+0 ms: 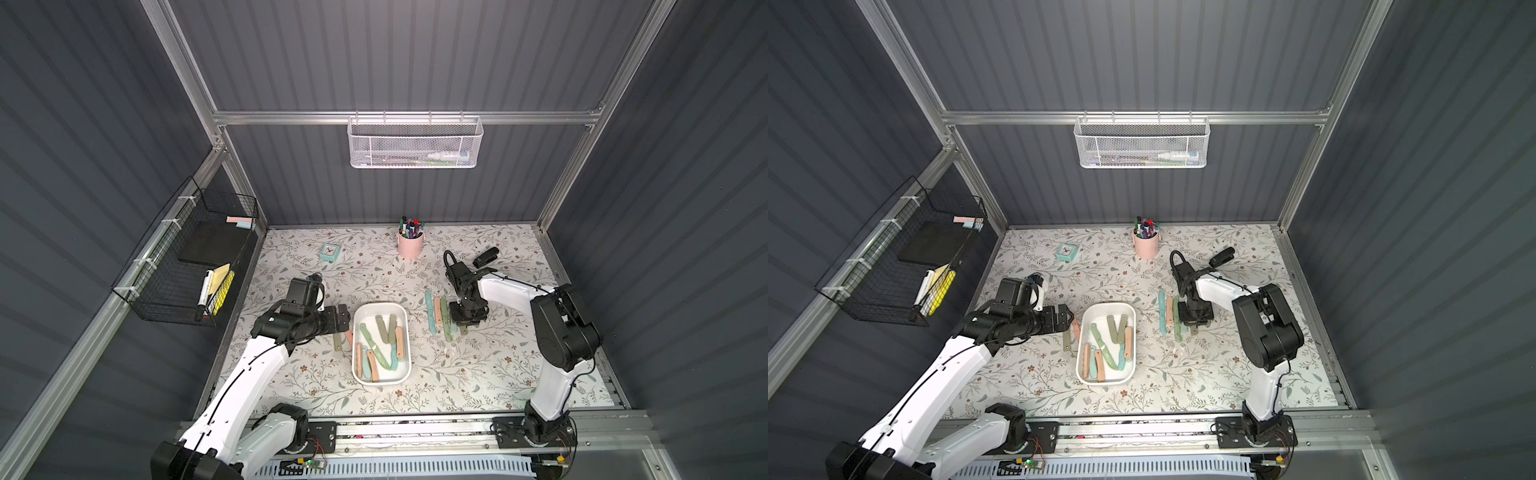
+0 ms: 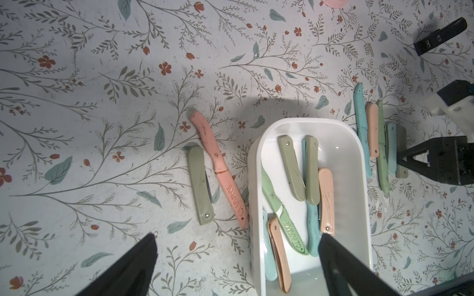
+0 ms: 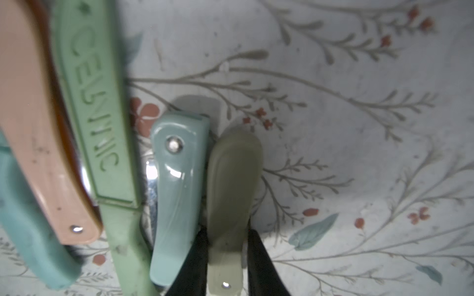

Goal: Take the fruit knife out of the storage box
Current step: Place the fruit knife at the center of the board.

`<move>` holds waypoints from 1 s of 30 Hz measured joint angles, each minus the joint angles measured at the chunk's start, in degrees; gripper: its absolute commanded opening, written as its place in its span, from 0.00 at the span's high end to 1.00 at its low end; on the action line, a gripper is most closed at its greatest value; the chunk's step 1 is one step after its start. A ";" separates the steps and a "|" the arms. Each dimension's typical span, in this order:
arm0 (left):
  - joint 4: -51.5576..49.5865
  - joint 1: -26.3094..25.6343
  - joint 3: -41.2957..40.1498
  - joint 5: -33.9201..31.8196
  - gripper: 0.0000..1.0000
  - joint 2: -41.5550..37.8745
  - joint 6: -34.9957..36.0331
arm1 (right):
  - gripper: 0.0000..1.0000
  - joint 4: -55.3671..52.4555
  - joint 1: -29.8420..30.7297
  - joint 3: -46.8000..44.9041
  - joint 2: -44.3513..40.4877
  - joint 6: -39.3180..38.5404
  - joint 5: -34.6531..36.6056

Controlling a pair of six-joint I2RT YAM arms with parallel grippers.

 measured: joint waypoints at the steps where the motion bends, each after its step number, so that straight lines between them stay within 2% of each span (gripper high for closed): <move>1: 0.00 0.00 0.00 0.00 0.01 0.00 0.00 | 0.83 0.09 0.00 0.31 0.22 -0.26 -0.44; 12: 0.00 0.00 0.00 0.00 0.01 0.00 0.00 | 0.82 0.13 1.11 2.32 1.68 -1.75 -3.54; 16: 0.00 0.00 0.00 -0.02 0.01 0.00 0.00 | 0.72 0.15 1.18 2.34 1.68 -1.88 -3.72; 20: 0.00 0.00 0.00 -0.02 0.01 0.02 0.02 | 0.66 0.22 1.25 2.12 1.18 -1.44 -2.80; 25: -0.02 0.00 0.00 -0.07 0.01 1.03 0.24 | 0.63 0.48 1.29 -0.24 -5.20 -0.81 -1.99; 30: 0.00 -1.95 0.02 -0.26 0.01 3.78 0.22 | 0.55 2.03 1.29 -3.74 -14.99 0.20 -1.90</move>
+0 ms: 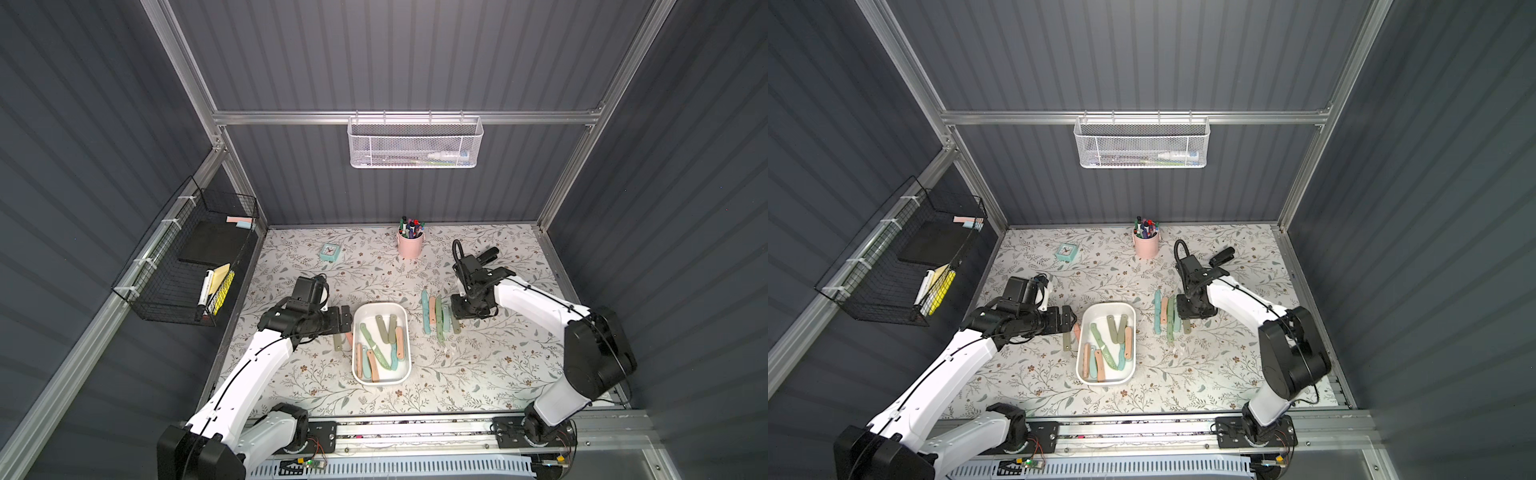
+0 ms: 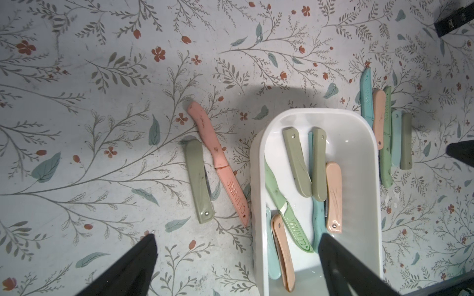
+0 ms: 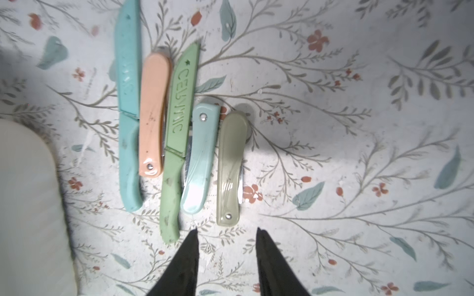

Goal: Take the fruit knife out of the storage box
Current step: Place the fruit knife at the center of the board, then pick up the fruit knife from the storage box.

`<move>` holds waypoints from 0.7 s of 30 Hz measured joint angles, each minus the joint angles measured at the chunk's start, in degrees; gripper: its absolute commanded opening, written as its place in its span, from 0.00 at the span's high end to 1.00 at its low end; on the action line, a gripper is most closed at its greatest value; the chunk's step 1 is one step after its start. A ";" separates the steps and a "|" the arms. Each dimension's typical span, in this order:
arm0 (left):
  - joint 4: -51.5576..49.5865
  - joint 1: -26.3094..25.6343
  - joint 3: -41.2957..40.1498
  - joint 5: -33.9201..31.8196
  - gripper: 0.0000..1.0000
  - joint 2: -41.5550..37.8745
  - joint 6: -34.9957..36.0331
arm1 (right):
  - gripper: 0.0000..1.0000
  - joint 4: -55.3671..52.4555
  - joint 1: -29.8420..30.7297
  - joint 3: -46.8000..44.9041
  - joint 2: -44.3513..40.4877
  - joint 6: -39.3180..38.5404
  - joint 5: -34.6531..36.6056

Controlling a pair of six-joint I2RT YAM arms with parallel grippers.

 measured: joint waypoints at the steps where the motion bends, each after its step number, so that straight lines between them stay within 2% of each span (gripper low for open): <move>1: 0.00 -1.07 0.04 -0.50 0.00 0.52 0.02 | 0.51 0.48 0.00 -0.90 -1.70 0.22 0.15; 3: 0.00 -5.22 0.61 -2.23 0.01 2.32 -0.04 | 0.39 1.33 0.00 -3.28 -5.81 0.94 0.61; 7: 1.03 -11.43 2.36 -4.09 0.01 6.62 -0.55 | 0.25 2.78 0.00 -6.93 -12.20 1.70 1.57; 10: 1.95 -12.22 2.45 -4.98 0.03 8.81 -1.16 | 0.18 3.69 -0.07 -8.35 -15.74 2.40 1.36; 13: 2.27 -12.22 2.45 -5.66 0.03 9.77 -1.62 | 0.06 4.33 -0.07 -8.37 -17.59 3.04 -0.28; 17: 2.16 -12.22 2.54 -6.88 0.01 9.62 -1.70 | 0.09 4.87 1.97 -8.31 -18.34 4.22 -2.54; 21: 1.36 -12.22 2.73 -8.20 0.01 7.96 -1.70 | 0.18 4.72 10.84 -5.49 -16.92 5.27 -1.40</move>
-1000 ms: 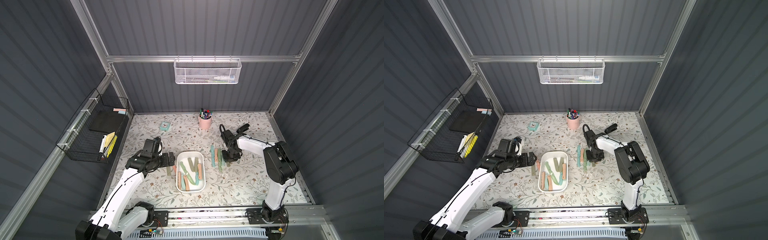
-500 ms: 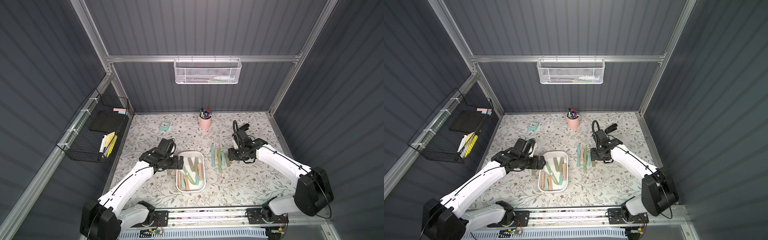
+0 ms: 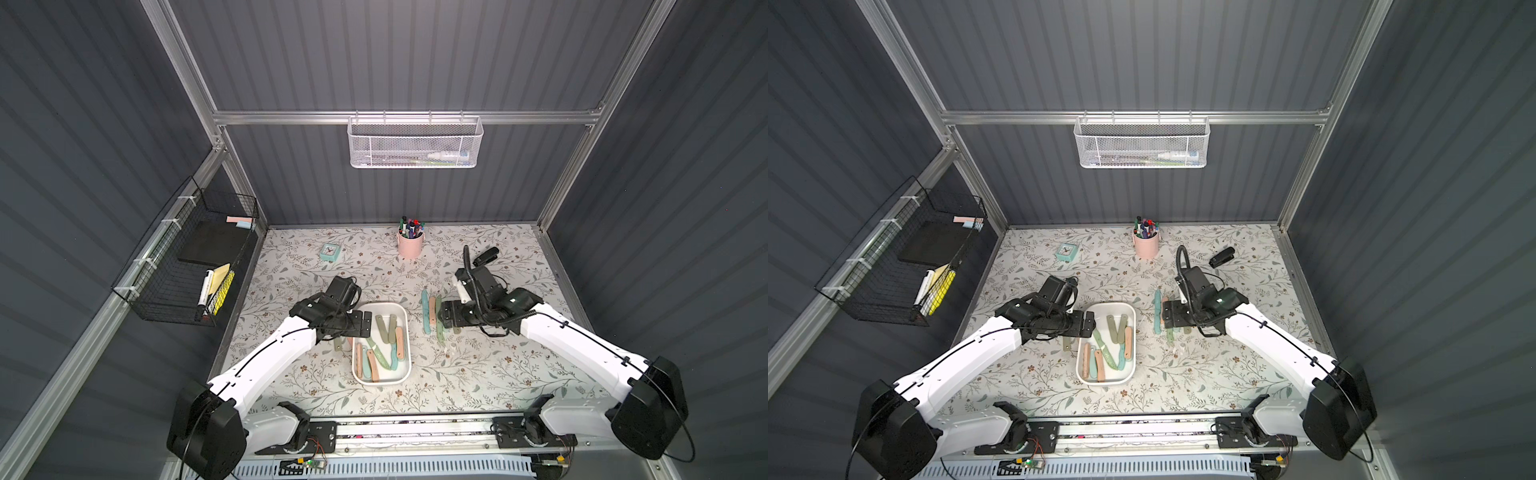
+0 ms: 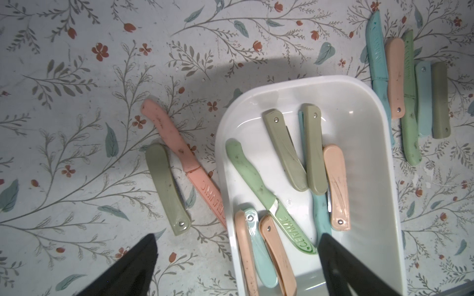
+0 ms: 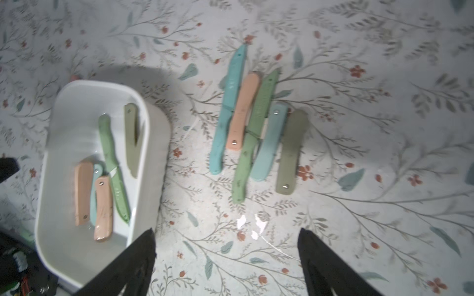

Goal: Take the fruit knife out of the storage box
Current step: Pick up the fruit knife from the storage box.

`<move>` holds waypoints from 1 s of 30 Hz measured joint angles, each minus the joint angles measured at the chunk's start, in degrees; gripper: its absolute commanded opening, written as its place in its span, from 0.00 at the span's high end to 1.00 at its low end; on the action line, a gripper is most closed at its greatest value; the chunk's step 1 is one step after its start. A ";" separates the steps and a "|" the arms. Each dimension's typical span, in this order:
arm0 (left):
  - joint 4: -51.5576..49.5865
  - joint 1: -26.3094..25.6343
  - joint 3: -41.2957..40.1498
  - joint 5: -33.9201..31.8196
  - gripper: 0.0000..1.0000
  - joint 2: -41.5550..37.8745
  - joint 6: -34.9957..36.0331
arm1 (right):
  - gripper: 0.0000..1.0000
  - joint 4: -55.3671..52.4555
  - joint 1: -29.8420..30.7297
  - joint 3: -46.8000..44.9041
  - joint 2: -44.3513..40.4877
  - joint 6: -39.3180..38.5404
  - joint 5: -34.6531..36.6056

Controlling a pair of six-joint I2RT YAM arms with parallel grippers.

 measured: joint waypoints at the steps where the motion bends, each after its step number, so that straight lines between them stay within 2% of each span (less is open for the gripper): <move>1: -0.31 0.00 0.00 -0.59 0.01 -0.76 0.02 | 0.20 -0.02 2.29 1.64 1.16 0.17 0.17; 6: -2.36 1.05 0.33 -3.19 0.01 -5.29 0.50 | 0.31 -0.79 10.54 12.92 11.74 0.85 1.33; 12: -4.42 3.10 0.33 -5.90 0.01 -9.05 0.63 | 0.35 -3.06 15.80 24.87 26.05 1.46 1.86; 19: -6.12 3.34 0.33 -8.46 0.00 -12.63 0.70 | 0.44 -7.23 17.79 38.10 40.92 2.05 2.08; 21: -6.38 3.34 0.24 -8.74 0.01 -13.18 0.90 | 0.43 -8.46 17.75 41.00 44.65 2.05 2.34; 30: -6.54 3.37 0.11 -8.72 0.01 -13.88 0.87 | 0.48 -11.17 17.73 43.89 51.63 2.16 3.30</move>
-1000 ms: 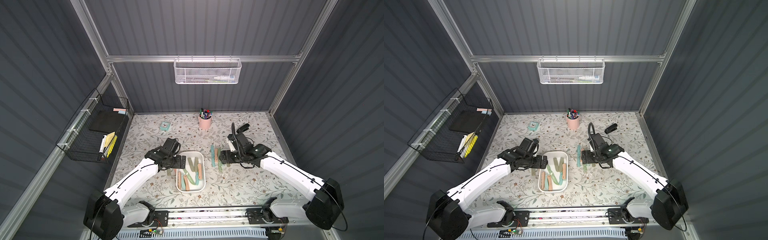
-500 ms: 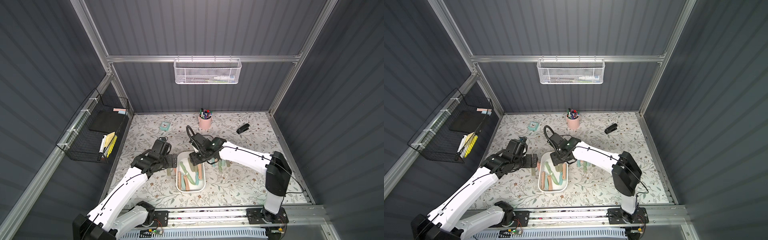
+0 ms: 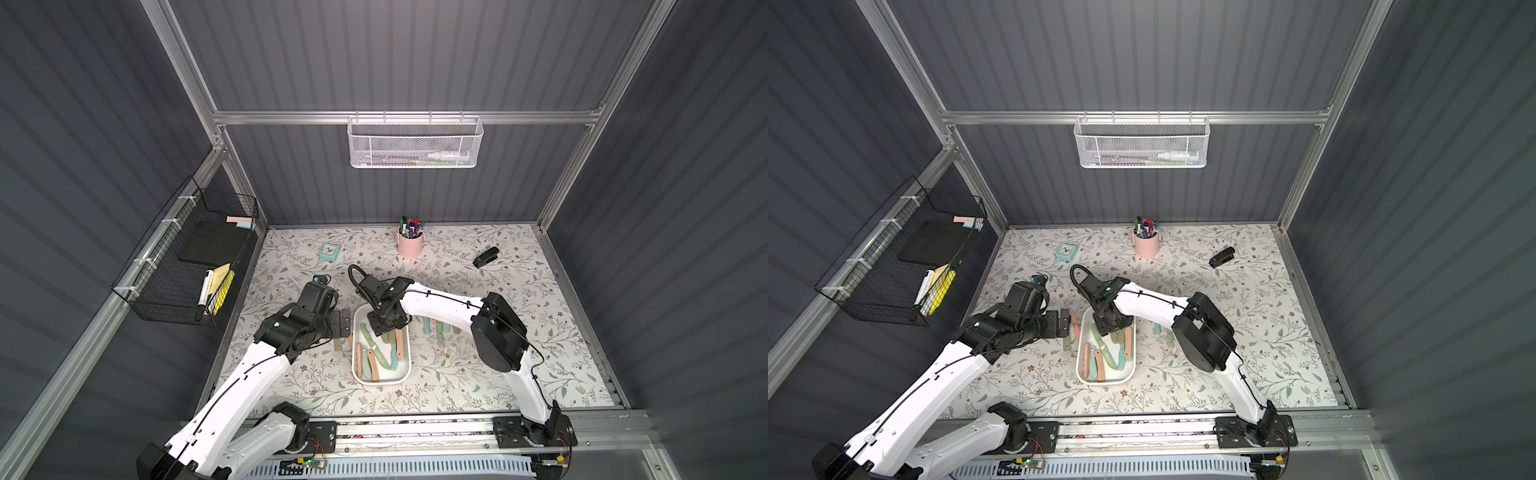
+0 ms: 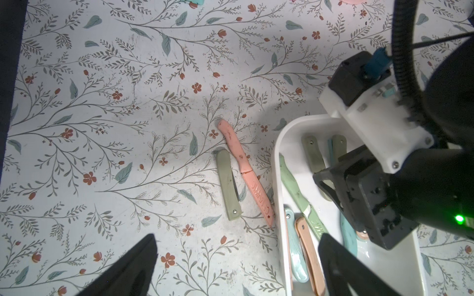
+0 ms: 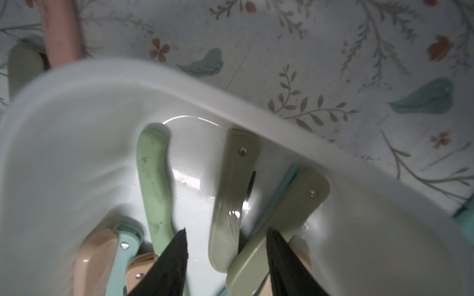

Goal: Take the fruit knife out of the storage box
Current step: Pick up the fruit knife from the storage box.

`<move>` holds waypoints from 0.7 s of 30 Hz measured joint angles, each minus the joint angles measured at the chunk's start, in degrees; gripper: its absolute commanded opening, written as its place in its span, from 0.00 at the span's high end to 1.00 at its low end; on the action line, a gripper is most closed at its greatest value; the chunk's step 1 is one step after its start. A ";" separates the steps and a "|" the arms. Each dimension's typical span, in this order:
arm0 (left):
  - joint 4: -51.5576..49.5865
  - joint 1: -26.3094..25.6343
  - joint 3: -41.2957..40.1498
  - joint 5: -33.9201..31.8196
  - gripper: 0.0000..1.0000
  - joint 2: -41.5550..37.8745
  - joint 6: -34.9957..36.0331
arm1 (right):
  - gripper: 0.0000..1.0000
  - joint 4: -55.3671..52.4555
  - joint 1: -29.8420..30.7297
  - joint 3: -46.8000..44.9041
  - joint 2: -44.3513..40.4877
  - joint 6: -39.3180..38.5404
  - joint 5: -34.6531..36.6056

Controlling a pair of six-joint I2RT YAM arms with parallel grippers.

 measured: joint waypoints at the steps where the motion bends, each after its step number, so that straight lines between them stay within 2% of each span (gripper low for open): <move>1: 0.00 0.11 -0.02 0.00 0.00 0.00 0.02 | 0.49 -0.02 0.00 0.04 0.22 -0.02 0.00; 21: 0.42 2.80 -0.02 3.06 0.01 0.35 0.00 | 0.50 0.20 1.18 3.15 4.17 -0.50 -0.31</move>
